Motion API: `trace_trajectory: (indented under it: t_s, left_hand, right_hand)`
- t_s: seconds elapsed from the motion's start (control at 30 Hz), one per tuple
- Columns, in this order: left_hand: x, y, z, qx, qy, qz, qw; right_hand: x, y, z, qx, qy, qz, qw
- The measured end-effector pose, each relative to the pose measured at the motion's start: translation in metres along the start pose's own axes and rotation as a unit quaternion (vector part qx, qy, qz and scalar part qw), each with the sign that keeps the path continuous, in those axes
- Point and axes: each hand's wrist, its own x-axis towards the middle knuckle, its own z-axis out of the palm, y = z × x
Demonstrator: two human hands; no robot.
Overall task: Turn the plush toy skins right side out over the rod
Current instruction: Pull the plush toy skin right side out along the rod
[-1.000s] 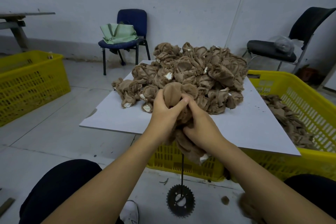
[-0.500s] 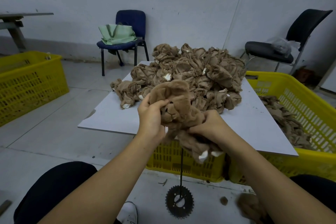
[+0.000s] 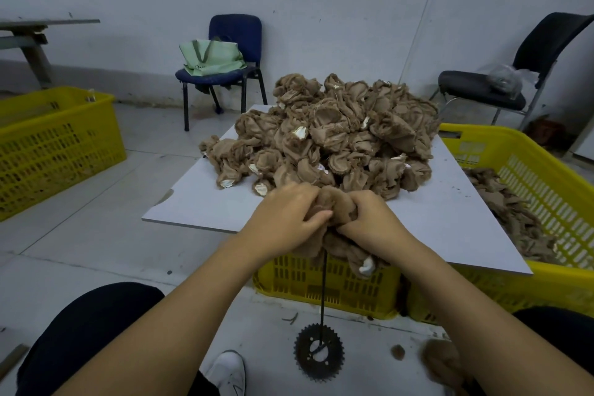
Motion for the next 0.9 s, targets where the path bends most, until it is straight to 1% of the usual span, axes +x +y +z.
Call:
trace_trajectory:
  t_s: [0.03,0.07,0.1,0.17,0.2,0.27,0.33,0.37,0.43,0.53,0.6,0.67,0.73,0.8,0.9]
  left_hand:
    - [0.001,0.001,0.004,-0.009,-0.033,-0.013,0.999]
    - [0.002,0.002,0.008,-0.023,-0.045,-0.019,0.999]
    - [0.004,0.003,0.011,-0.024,-0.038,-0.015,0.999]
    - [0.005,0.005,0.016,-0.015,0.013,0.005,1.0]
    - [0.005,0.006,0.018,-0.031,0.043,0.014,0.998]
    - [0.007,0.007,0.017,-0.098,0.089,0.005,0.991]
    - [0.012,0.008,0.014,-0.177,0.123,-0.022,0.976]
    - [0.015,0.008,0.012,-0.207,0.125,-0.037,0.969]
    - [0.021,0.004,0.009,-0.266,0.092,-0.069,0.957]
    - [0.022,0.0,0.012,-0.323,0.045,-0.083,0.942]
    - [0.018,0.001,0.018,-0.322,0.036,-0.081,0.943]
    - [0.013,0.004,0.023,-0.297,0.028,-0.083,0.951]
    - [0.01,0.005,0.028,-0.28,0.036,-0.09,0.955]
    - [0.007,0.006,0.031,-0.246,0.066,-0.068,0.965]
    - [0.006,0.009,0.029,-0.144,0.122,-0.005,0.982]
  right_hand:
    - [0.001,0.003,0.004,0.001,-0.015,0.01,1.0]
    - [0.003,0.006,0.009,0.003,-0.02,0.022,1.0]
    - [0.005,0.008,0.013,0.004,-0.018,0.031,0.999]
    - [0.008,0.01,0.018,-0.001,-0.011,0.03,0.999]
    - [0.009,0.009,0.017,0.001,-0.003,0.019,1.0]
    - [0.007,0.005,0.013,0.032,0.028,-0.002,0.999]
    - [0.002,0.003,0.006,0.063,0.086,-0.041,0.993]
    - [-0.001,0.003,0.004,0.067,0.119,-0.075,0.988]
    - [-0.005,0.002,0.003,0.055,0.154,-0.141,0.976]
    - [-0.005,0.007,0.01,0.013,0.141,-0.167,0.976]
    - [-0.005,0.012,0.013,0.005,0.115,-0.161,0.98]
    - [-0.006,0.015,0.015,0.003,0.079,-0.146,0.986]
    - [-0.008,0.017,0.017,0.004,0.057,-0.143,0.988]
    - [-0.01,0.018,0.019,0.008,0.06,-0.147,0.987]
    - [-0.012,0.017,0.018,0.011,0.086,-0.146,0.985]
